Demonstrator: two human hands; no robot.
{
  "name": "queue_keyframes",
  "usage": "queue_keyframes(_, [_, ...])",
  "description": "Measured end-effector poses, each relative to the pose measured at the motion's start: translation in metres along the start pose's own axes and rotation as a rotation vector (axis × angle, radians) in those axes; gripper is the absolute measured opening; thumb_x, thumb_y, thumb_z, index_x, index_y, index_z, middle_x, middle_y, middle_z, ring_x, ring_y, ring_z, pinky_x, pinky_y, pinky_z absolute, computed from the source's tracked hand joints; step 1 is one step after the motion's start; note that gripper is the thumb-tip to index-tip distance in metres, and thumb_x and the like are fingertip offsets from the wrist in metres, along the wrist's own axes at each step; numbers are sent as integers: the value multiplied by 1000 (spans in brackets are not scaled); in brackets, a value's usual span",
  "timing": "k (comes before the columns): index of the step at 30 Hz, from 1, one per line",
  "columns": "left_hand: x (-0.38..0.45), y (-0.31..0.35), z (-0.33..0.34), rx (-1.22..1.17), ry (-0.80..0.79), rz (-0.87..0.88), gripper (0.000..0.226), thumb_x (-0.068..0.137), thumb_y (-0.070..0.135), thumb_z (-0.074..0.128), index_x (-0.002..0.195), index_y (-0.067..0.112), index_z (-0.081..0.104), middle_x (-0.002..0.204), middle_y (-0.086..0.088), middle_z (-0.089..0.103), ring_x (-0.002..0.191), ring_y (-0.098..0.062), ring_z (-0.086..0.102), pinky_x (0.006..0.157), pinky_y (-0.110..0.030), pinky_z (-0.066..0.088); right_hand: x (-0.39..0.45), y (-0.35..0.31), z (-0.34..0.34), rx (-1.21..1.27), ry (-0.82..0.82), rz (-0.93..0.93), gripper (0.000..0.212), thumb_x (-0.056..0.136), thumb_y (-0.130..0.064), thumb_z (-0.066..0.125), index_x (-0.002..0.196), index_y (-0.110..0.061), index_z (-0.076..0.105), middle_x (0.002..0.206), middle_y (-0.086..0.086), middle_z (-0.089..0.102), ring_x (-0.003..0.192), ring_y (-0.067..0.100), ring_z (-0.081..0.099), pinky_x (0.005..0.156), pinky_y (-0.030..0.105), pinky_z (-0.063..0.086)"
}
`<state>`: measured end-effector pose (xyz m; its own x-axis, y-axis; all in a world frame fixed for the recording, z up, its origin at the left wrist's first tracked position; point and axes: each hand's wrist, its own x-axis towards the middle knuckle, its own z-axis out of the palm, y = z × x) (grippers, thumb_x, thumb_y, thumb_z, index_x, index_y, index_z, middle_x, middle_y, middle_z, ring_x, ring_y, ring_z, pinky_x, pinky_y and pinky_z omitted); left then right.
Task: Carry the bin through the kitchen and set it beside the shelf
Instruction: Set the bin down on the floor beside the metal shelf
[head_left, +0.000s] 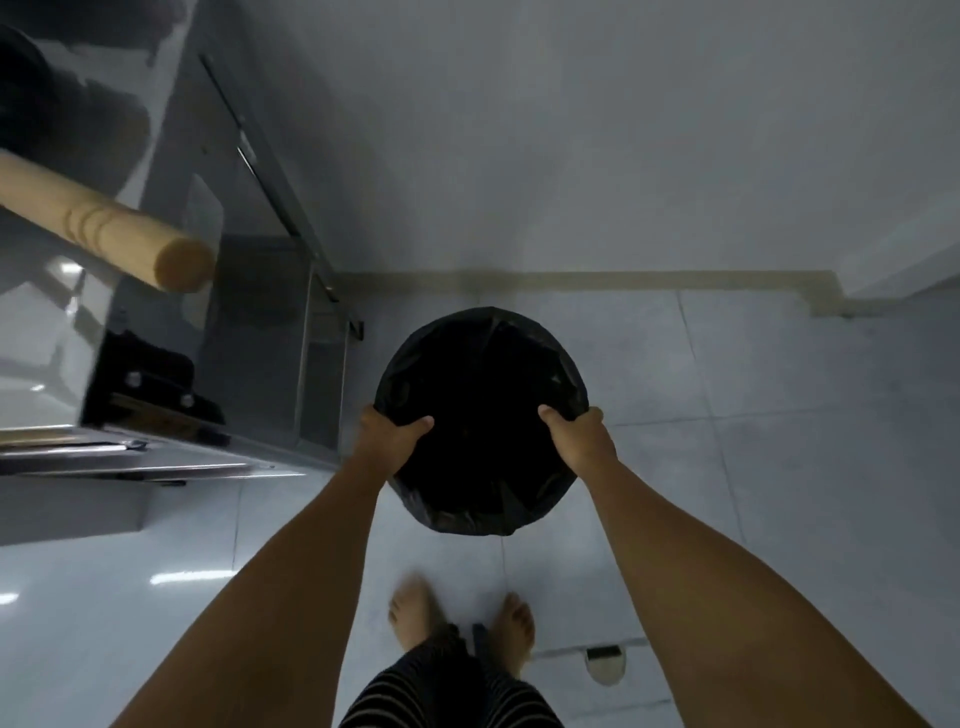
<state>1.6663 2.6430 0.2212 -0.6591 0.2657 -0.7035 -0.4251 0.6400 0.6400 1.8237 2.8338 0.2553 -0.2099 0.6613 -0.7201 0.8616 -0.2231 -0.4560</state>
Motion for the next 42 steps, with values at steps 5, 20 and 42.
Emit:
queue_keyframes(5, [76,-58,29,26,52,-46,94,71,40,87,146,-1,47,141,-19,59,130,-40,57,109,-51,48,91,31,58,-37,-38,-12,85,89,-54,60,146,1,27,142,22,49,128,40,51,100,44,42])
queue_keyframes(20, [158,-148,70,57,127,-113,88,83,29,79,152,2,30,150,-20,46,138,-41,47,112,-48,42,195,98,140,-60,-33,-67,73,90,-50,60,142,-5,32,134,19,56,119,40,57,97,46,50])
queue_keyframes(42, [160,-197,97,703,248,343,97,91,71,9,161,6,-9,170,-17,-14,150,-22,-22,124,-36,-10,194,140,200,-451,310,-483,90,94,-61,29,157,-2,3,166,17,0,153,31,12,122,46,10])
